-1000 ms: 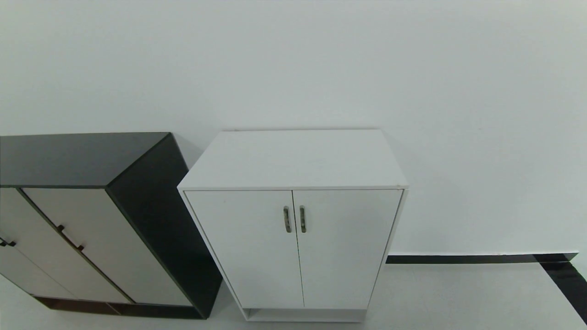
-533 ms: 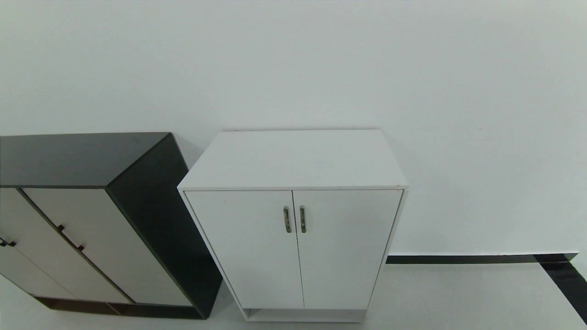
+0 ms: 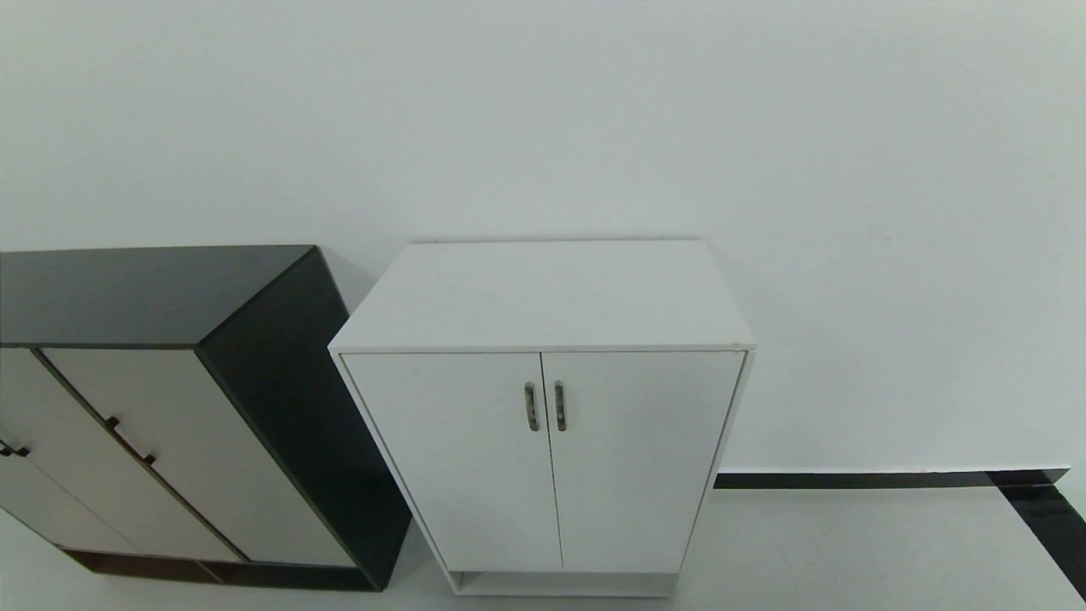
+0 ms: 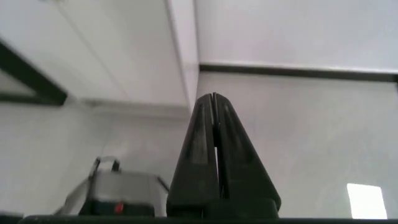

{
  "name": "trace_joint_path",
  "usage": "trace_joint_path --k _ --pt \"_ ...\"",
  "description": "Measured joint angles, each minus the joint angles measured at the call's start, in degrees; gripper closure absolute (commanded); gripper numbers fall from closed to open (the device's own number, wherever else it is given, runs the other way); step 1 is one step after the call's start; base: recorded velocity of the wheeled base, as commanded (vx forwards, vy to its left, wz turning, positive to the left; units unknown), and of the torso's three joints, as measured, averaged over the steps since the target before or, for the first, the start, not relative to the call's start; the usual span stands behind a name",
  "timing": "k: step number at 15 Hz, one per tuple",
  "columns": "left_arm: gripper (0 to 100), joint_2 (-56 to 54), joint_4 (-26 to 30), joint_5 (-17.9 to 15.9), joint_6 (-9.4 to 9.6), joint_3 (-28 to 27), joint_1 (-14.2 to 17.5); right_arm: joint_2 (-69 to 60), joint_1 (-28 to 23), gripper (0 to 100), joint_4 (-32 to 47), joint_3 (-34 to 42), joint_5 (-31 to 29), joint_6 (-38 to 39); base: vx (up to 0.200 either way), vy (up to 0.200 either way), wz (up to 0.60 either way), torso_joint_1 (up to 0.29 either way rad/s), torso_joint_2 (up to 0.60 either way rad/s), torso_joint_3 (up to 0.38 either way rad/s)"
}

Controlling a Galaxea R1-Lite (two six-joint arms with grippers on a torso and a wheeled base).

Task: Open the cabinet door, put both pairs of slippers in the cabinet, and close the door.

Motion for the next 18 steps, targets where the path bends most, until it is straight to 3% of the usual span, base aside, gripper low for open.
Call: trace_joint_path --k 5,18 --pt "100 0.00 -0.02 0.00 -0.07 0.00 0.00 -12.40 -5.90 100 -0.05 0.00 -0.07 0.13 0.000 0.000 0.00 0.000 0.00 0.000" --pt "100 0.05 -0.05 0.00 0.41 0.00 0.00 -19.53 -5.32 100 -0.09 -0.02 -0.55 0.18 0.000 0.000 0.00 0.000 0.00 0.000"
